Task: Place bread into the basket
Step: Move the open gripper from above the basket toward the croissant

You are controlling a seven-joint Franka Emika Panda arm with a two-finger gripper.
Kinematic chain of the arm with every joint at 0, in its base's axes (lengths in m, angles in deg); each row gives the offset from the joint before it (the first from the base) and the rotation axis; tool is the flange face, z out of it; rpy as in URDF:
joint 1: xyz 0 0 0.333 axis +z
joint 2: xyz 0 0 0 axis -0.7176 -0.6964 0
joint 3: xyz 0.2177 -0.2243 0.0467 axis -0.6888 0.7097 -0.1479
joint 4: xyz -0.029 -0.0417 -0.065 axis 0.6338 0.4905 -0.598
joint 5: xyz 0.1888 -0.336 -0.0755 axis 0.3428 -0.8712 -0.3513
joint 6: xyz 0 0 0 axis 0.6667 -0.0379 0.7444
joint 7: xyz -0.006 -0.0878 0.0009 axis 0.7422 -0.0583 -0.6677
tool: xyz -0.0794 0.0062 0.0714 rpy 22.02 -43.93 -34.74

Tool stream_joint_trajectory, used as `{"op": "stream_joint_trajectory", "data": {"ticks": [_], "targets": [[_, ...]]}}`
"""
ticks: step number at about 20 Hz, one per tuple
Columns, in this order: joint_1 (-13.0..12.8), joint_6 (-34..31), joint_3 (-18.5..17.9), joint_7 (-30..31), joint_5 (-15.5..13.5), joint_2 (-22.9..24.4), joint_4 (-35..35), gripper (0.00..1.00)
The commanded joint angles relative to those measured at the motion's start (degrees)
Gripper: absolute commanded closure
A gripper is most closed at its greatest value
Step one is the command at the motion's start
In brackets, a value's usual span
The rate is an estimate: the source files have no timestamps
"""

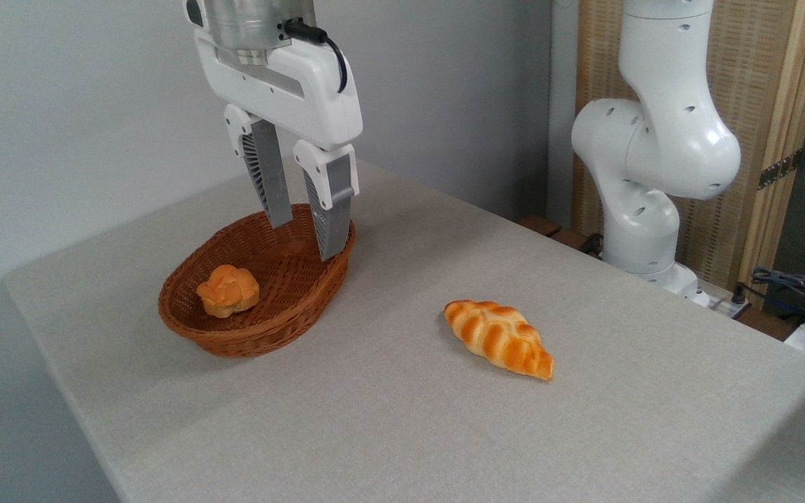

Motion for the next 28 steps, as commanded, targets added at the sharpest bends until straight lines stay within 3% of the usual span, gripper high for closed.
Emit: {"op": "stream_joint_trajectory", "data": {"ticks": [1,11,18,22,25,28], "targets": [[0.4,-0.7,0.2,-0.1,1.0,1.5,1.2,0.00],[0.4,-0.2,0.1,-1.8,1.0,4.1,4.8,0.00],[0.3,1.9,-0.3,-14.4,1.4,12.5,17.3,0.00],[0.3,1.8,-0.3,-26.0,5.0,17.1,24.7,0.00],[0.3,1.6,-0.3,-43.3,7.1,19.2,29.6,0.00],[0.3,1.7,-0.3,-50.5,7.9,19.8,32.4,0.00]]}}
